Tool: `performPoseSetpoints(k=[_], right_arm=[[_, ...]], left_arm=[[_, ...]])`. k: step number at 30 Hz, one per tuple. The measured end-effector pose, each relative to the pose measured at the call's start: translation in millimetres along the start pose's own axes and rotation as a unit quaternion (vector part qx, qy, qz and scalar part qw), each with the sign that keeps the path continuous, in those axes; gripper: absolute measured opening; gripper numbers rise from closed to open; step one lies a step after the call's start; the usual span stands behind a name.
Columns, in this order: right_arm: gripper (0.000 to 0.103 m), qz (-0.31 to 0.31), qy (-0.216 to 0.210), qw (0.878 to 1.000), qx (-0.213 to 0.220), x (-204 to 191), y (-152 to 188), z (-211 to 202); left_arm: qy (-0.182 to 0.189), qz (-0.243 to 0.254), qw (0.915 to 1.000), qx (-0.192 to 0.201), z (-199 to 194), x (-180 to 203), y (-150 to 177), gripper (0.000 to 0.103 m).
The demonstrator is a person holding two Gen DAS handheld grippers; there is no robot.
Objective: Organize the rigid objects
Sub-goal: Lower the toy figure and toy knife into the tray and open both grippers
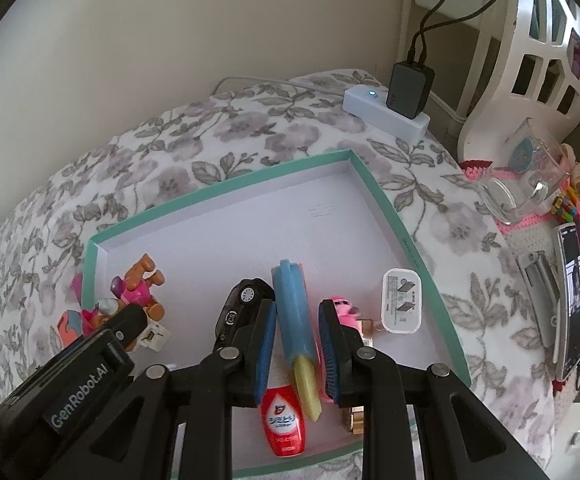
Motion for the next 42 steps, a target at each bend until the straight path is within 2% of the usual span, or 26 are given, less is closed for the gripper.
performPoseSetpoints(k=[12,14,15,16,18,22,23,25,30,33,35,41,42], right_arm=[[0.026,-0.01,0.004,1.0,0.023,-9.2,-1.5,-17.4],[0.032,-0.01,0.006,1.0,0.023,-9.8,-1.4,-17.8],[0.036,-0.01,0.007,1.0,0.023,-9.9,-1.4,-17.5],[0.038,-0.01,0.007,1.0,0.022,-10.0,-1.3,-17.3],[0.039,-0.01,0.009,1.0,0.021,-10.7,-1.1,-16.8],[0.059,-0.013,0.011,1.0,0.022,-11.6,-0.9,-16.9],[0.061,-0.013,0.01,1.0,0.023,-11.7,-1.0,-17.0],[0.067,-0.014,0.011,1.0,0.024,-11.6,-1.4,-16.9],[0.072,-0.017,0.008,1.0,0.018,-12.3,-0.8,-13.4],[0.087,-0.019,0.012,1.0,0.016,-13.0,-0.5,-11.7],[0.087,-0.022,0.014,0.999,0.018,-14.5,0.1,-12.1],[0.097,-0.031,0.01,0.999,0.015,-19.2,1.2,-9.6],[0.101,-0.031,0.008,0.999,0.014,-20.1,1.4,-9.1]], left_arm=[[0.0,-0.005,0.9997,0.024,-19.7,-6.4,-2.5,0.044],[-0.008,-0.009,0.9996,0.026,-21.4,-10.4,-2.5,0.046],[-0.013,-0.013,0.9995,0.027,-22.1,-13.3,-2.9,0.049],[-0.016,-0.016,0.9994,0.027,-22.5,-15.7,-3.2,0.055],[-0.02,-0.022,0.9991,0.029,-23.4,-20.7,-4.3,0.056],[-0.045,-0.033,0.998,0.028,-21.0,-30.1,-5.3,0.059],[-0.057,-0.036,0.9974,0.028,-19.9,-33.4,-5.2,0.061],[-0.071,-0.04,0.9963,0.028,-18.8,-38.2,-5.3,0.084],[-0.106,-0.05,0.9924,0.038,-20.3,-50.1,-6.5,0.085],[-0.119,-0.055,0.9906,0.039,-19.8,-55.7,-6.9,0.087],[-0.122,-0.06,0.99,0.039,-19.2,-58.9,-6.9,0.096],[-0.139,-0.067,0.9868,0.049,-22.0,-67.4,-7.4,0.097],[-0.141,-0.068,0.9863,0.051,-22.4,-68.9,-7.8,0.099]])
Point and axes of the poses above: each gripper's, at about its wrist camera, not at the fingertips, and z roughly the way its jaws point, x to its right, y to its underside, the point moved 5 cm from there along z, roughly the way its jaws point, and after that the axes turned 9 degrees about -x, right-handed, at the moved point
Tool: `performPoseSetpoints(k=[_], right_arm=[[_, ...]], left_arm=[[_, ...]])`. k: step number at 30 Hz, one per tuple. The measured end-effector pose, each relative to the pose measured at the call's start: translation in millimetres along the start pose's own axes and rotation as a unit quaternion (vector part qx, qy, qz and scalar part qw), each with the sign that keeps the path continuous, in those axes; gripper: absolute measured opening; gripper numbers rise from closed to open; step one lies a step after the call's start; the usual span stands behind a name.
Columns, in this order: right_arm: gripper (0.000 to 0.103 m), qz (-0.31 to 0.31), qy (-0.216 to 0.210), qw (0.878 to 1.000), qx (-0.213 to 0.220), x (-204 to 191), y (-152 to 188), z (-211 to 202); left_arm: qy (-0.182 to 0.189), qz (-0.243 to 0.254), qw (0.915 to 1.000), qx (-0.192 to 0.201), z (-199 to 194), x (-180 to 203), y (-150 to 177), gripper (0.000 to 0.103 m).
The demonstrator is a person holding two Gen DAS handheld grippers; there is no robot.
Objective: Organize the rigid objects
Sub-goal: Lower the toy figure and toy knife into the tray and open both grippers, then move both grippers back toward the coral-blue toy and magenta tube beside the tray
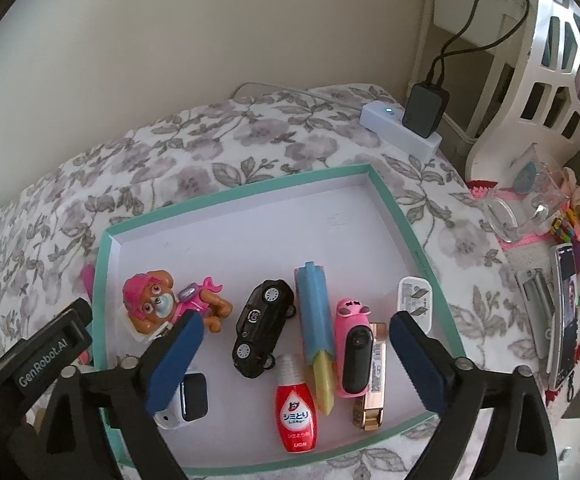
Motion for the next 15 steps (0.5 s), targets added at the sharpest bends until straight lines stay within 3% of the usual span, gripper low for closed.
performPoseSetpoints(k=[10,15], right_arm=[[0.103,-0.01,-0.025,1.0,-0.015,-17.5,6.5,6.3],[0.103,-0.034,-0.047,0.998,-0.017,-44.3,14.4,7.9]], left_arm=[[-0.004,-0.044,0.9988,0.02,0.7,-40.1,-9.7,0.103],[-0.012,-0.079,0.9966,0.022,5.1,-73.7,-12.4,0.103]])
Point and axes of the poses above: each gripper's, at about its wrist camera, not at the fingertips, and z roughly the way its jaws point, x to its right, y to its underside, the point moved 5 cm from there along z, roughly the way its jaws point, and after that the axes turned 9 degrees about -x, right-handed, at the moved point
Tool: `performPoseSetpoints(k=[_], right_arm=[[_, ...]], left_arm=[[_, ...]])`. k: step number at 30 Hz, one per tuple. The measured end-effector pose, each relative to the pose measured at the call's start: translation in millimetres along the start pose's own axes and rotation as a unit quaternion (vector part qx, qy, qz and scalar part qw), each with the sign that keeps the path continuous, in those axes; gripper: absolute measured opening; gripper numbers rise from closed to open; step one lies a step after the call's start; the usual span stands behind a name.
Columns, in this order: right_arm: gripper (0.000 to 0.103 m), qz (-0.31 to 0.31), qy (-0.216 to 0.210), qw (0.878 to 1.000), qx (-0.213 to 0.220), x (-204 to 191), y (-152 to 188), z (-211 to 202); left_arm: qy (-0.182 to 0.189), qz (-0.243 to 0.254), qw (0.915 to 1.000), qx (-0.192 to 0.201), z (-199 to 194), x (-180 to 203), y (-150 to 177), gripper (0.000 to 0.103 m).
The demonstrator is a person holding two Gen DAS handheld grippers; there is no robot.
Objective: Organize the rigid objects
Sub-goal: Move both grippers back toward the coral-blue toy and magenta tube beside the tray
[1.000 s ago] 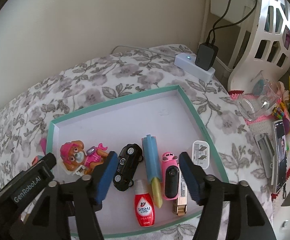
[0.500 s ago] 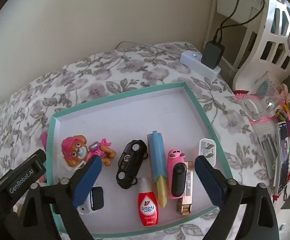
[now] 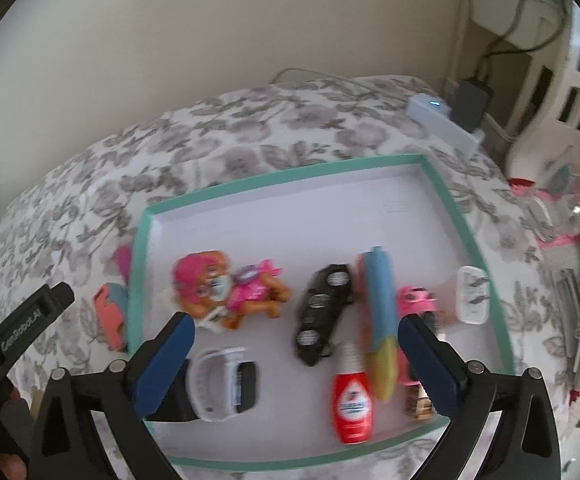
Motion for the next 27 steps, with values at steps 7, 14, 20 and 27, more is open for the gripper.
performPoseSetpoints(k=[7,14,20,27], right_arm=[[0.103,-0.062,-0.019,0.998,-0.009,-50.8,8.5,11.2],[0.103,-0.062,0.01,0.998,-0.003,-52.3,3.7,16.5],[0.103,-0.016,0.021,1.0,0.008,-29.4,-0.2,12.2],[0.103,0.005,0.018,1.0,0.015,-20.5,-0.8,8.8]], left_arm=[[-0.003,-0.026,0.9993,-0.026,16.1,-26.0,-1.0,0.103],[0.017,-0.005,0.9984,-0.053,34.8,-13.2,3.5,0.103],[0.046,0.015,0.9973,-0.056,41.7,5.9,4.4,0.103],[0.052,0.034,0.9956,-0.069,61.1,23.3,9.5,0.103]])
Point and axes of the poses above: each gripper's, at about its wrist camera, not at the fingertips, and z roughly the way its jaws point, x to its right, y to its underside, the point moved 5 cm from there along z, roughly the way its jaws point, and after that the axes turned 9 degrees about -x, right-handed, at the moved point
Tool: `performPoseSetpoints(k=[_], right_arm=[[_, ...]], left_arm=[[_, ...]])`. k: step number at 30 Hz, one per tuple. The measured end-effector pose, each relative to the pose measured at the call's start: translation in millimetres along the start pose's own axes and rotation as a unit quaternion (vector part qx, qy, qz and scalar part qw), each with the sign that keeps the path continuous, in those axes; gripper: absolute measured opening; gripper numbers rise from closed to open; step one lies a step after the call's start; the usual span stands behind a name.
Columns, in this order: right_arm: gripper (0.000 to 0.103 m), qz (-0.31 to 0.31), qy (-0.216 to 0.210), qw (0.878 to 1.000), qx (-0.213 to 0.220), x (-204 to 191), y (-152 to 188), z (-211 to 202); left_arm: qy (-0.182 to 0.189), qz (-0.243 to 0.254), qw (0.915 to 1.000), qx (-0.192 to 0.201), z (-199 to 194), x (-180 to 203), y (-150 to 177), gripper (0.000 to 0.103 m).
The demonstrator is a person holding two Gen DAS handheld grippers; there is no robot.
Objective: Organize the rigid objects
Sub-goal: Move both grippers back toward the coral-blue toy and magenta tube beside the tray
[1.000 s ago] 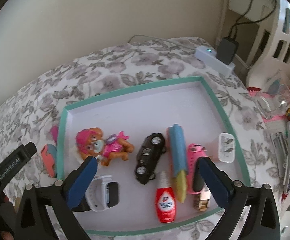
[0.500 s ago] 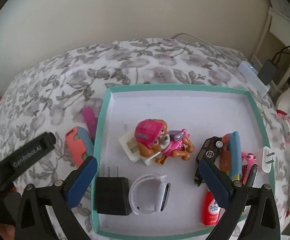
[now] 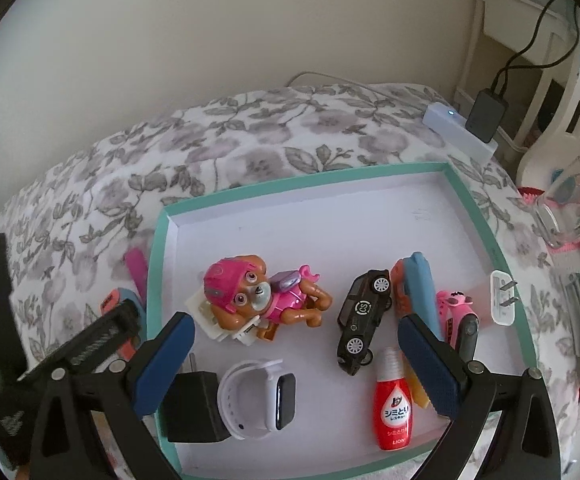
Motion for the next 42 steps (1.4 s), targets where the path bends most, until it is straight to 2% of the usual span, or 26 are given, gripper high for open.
performPoseSetpoints(k=[9,17,20,22,29,38,41,42], right_arm=[[0.103,-0.006,-0.001,1.0,-0.006,-3.2,2.1,2.7],[0.103,-0.006,-0.003,1.0,-0.011,-3.7,2.8,5.1],[0.103,-0.007,-0.004,1.0,-0.013,-5.0,3.1,5.7],[0.103,-0.009,-0.003,1.0,-0.013,-6.0,3.7,6.0],[0.103,-0.017,-0.002,1.0,-0.016,-11.0,5.0,7.6],[0.103,-0.026,0.004,0.999,-0.022,-14.9,7.7,11.9],[0.103,-0.032,0.005,0.999,-0.023,-18.5,8.9,13.8],[0.103,-0.036,0.002,0.999,-0.023,-21.1,9.1,14.6]], left_arm=[[-0.004,0.01,0.9999,-0.011,8.1,4.9,2.2,0.103],[-0.055,0.025,0.9981,-0.009,1.7,-7.1,2.5,0.103],[-0.092,0.026,0.9953,-0.011,1.4,-18.1,2.3,0.103],[-0.101,0.019,0.9946,-0.013,1.6,-27.2,2.1,0.103],[-0.095,-0.028,0.9951,-0.007,-6.2,-62.0,-4.4,0.103],[-0.058,-0.003,0.9982,-0.016,2.1,-47.6,-7.2,0.103],[-0.056,-0.003,0.9983,-0.016,0.8,-46.2,-8.0,0.098],[-0.055,-0.004,0.9983,-0.017,1.1,-46.8,-8.2,0.091]])
Point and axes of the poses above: each gripper's, at about its wrist camera, not at the fingertips, and z roughly the way its jaws point, x to its right, y to its underside, the point moved 5 cm from there along z, roughly the way its jaws point, and after that the axes turned 9 degrees about -x, right-handed, at the moved point
